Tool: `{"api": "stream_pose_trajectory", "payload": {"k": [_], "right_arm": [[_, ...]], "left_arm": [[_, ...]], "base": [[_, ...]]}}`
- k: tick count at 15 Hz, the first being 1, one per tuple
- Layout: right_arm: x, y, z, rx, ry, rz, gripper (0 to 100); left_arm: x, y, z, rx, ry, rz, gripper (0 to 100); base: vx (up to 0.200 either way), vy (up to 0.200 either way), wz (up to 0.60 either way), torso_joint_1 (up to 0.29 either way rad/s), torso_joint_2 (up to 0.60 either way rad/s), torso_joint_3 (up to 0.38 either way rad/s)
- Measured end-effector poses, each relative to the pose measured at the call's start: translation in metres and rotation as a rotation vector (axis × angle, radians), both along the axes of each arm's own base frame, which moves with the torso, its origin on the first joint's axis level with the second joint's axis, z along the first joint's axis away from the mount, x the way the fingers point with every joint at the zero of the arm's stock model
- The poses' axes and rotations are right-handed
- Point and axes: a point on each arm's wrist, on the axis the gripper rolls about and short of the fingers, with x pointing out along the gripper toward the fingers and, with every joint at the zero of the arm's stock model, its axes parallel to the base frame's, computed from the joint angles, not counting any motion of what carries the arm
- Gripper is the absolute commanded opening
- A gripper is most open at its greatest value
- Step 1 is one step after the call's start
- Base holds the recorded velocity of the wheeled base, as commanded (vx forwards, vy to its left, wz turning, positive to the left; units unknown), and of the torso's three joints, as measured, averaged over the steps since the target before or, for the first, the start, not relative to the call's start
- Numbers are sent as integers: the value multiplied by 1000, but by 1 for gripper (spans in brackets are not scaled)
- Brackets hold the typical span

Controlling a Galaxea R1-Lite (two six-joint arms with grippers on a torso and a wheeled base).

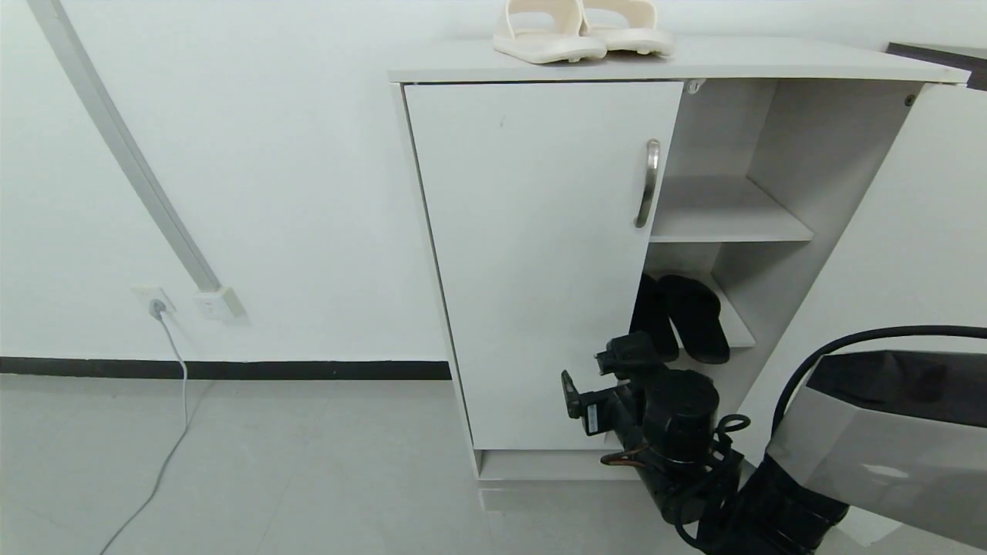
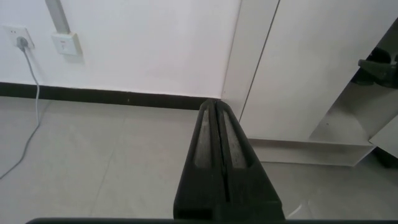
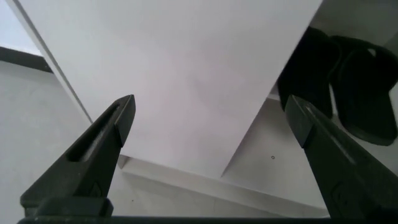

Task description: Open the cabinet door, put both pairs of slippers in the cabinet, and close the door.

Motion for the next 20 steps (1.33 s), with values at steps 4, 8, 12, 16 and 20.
{"api": "stream_pose_trajectory", "payload": {"k": [4, 8, 12, 16, 20], "right_arm": [[-2, 1, -1, -3, 4, 16, 100], [-2, 0, -2, -3, 6, 22, 100], [-2, 1, -2, -5, 7, 23, 100], [-2, 1, -2, -5, 7, 23, 100], [-3, 0, -3, -8, 10, 22, 100]], "left_arm": [[0, 0, 1, 0, -4, 1, 0], [0, 0, 1, 0, -2, 1, 0], [0, 0, 1, 0, -2, 0, 0], [0, 0, 1, -1, -2, 1, 0], [0, 0, 1, 0, -1, 3, 0]], "base": [[0, 0, 0, 50, -522, -363], [0, 0, 0, 118, -461, -337], [0, 0, 0, 149, -470, -326], [0, 0, 0, 178, -488, -315], [0, 0, 0, 204, -516, -310]]}}
